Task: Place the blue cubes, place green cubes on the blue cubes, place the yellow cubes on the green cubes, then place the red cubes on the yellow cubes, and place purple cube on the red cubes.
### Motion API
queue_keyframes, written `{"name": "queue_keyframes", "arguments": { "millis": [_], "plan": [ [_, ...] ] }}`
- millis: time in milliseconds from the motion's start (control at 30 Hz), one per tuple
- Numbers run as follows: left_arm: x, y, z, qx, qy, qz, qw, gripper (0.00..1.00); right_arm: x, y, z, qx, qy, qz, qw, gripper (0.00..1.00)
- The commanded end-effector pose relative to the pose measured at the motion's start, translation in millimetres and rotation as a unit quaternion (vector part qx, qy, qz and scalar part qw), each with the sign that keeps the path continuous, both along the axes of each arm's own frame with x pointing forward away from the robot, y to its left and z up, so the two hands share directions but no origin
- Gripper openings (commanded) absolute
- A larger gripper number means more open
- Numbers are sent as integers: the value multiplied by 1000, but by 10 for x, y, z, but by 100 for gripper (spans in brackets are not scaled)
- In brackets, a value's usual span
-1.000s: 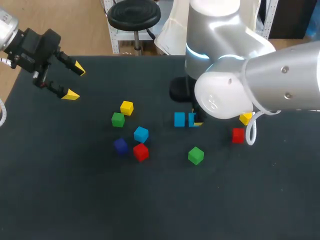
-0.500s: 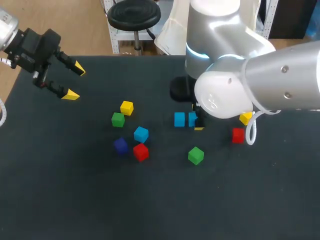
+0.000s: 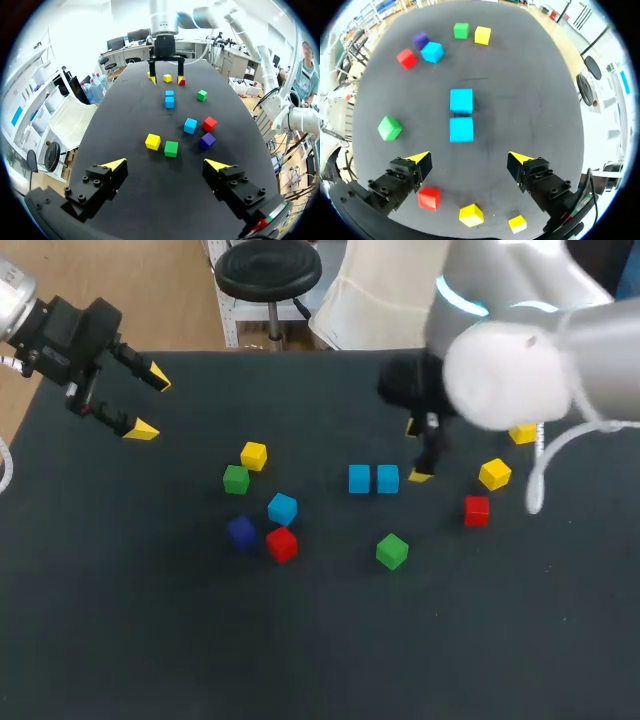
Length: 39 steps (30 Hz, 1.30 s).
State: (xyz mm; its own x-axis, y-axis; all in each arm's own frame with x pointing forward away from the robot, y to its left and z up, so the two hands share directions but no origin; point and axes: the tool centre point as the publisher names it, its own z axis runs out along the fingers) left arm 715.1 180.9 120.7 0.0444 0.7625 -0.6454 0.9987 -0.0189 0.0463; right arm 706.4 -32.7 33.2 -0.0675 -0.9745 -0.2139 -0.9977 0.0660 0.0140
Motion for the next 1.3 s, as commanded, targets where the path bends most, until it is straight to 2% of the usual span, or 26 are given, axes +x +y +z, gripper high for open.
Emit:
{"name": "queue_keyframes", "arguments": {
  "millis": [33, 300, 467, 867, 1300],
  "plan": [
    [5, 4, -6, 0, -1, -1, 1000, 100, -154, -406, 162, 129, -3, 12, 992, 100],
    [5, 4, -6, 0, -1, -1, 1000, 100, -244, -771, 207, 246, -7, 1, 969, 100],
    [5, 4, -6, 0, -1, -1, 1000, 100, -293, -941, 176, 315, -6, -13, 949, 100],
    [5, 4, -6, 0, -1, -1, 1000, 100, -386, -1077, 187, 344, -19, -34, 938, 100],
    [5, 4, -6, 0, -1, -1, 1000, 100, -381, -1166, 206, 336, -20, -38, 941, 100]
  ]
}}
